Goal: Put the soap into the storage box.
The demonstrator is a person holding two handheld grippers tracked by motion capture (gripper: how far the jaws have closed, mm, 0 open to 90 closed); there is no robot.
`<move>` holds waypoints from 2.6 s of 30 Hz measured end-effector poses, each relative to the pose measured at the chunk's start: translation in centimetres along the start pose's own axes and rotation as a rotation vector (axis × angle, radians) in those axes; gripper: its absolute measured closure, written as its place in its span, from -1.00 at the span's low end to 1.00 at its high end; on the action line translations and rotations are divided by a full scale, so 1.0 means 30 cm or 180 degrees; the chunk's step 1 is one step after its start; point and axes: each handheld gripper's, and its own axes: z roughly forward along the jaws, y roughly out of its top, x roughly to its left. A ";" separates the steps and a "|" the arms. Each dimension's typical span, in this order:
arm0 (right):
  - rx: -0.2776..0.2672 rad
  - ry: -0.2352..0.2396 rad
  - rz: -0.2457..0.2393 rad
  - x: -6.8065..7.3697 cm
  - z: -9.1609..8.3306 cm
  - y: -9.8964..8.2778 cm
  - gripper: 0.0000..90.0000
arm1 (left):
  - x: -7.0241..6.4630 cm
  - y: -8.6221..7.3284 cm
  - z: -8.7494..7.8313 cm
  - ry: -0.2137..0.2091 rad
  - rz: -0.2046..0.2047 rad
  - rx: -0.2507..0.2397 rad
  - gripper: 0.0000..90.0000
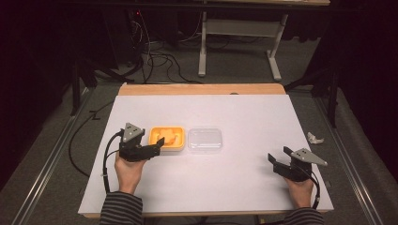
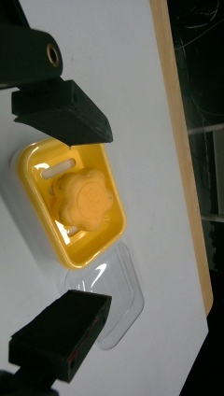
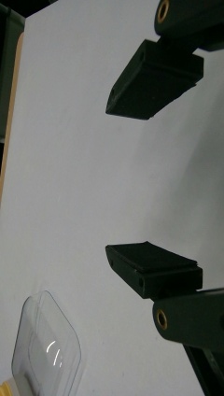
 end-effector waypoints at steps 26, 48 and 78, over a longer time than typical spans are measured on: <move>-0.0002 0.0009 0.0019 0.000 -0.001 0.000 -0.38 | -0.056 -0.054 -0.046 -0.0173 0.0038 0.0010 -0.57; 0.0000 0.0020 0.0011 0.000 -0.001 0.000 -0.38 | -0.118 -0.089 -0.073 -0.0280 0.0095 0.0023 -0.56; -0.0008 0.0012 0.0006 0.001 -0.001 -0.001 -0.38 | -0.168 -0.141 -0.015 -0.0347 0.0073 0.0096 -0.56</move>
